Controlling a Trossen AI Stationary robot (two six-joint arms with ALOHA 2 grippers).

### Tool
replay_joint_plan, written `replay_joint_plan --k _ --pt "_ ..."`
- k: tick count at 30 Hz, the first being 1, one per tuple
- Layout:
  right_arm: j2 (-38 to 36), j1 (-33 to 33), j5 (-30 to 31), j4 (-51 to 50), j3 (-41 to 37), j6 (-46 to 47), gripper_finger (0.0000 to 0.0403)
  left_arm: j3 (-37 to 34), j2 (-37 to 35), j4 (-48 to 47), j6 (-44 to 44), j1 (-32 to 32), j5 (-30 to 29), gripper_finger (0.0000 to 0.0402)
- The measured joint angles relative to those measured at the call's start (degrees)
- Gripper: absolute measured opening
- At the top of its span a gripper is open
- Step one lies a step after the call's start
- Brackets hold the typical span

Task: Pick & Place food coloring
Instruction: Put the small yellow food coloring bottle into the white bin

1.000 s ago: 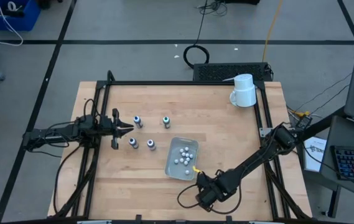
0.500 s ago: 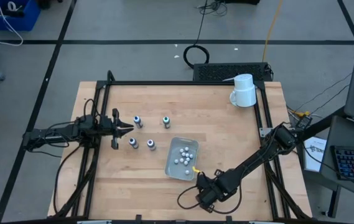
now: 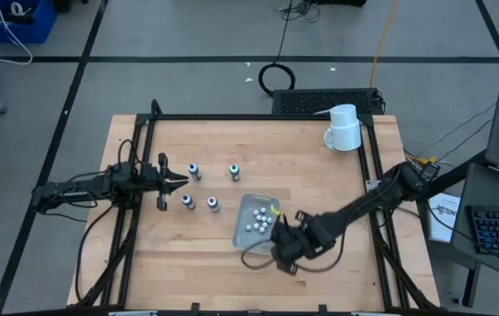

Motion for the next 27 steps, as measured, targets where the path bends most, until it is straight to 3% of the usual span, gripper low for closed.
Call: replay_joint_plan --k 6,15,22,27 --pt "-0.1 -9.0 0.5 -7.6 7.7 -12.9 0.0041 0.0 0.0 0.0 0.0 0.0 0.0 0.0058" --pt "1.6 -22.0 -7.2 -10.0 7.8 -27.2 0.0041 0.0 0.0 0.0 0.0 0.0 0.0 0.0058" --pt "6.1 -24.9 -13.7 -5.3 7.7 -32.4 0.0041 0.0 0.0 0.0 0.0 0.0 0.0 0.0058" --pt "7.8 -25.2 -14.3 -6.7 7.7 -32.9 0.0041 0.0 0.0 0.1 0.0 0.0 0.0 0.0058"
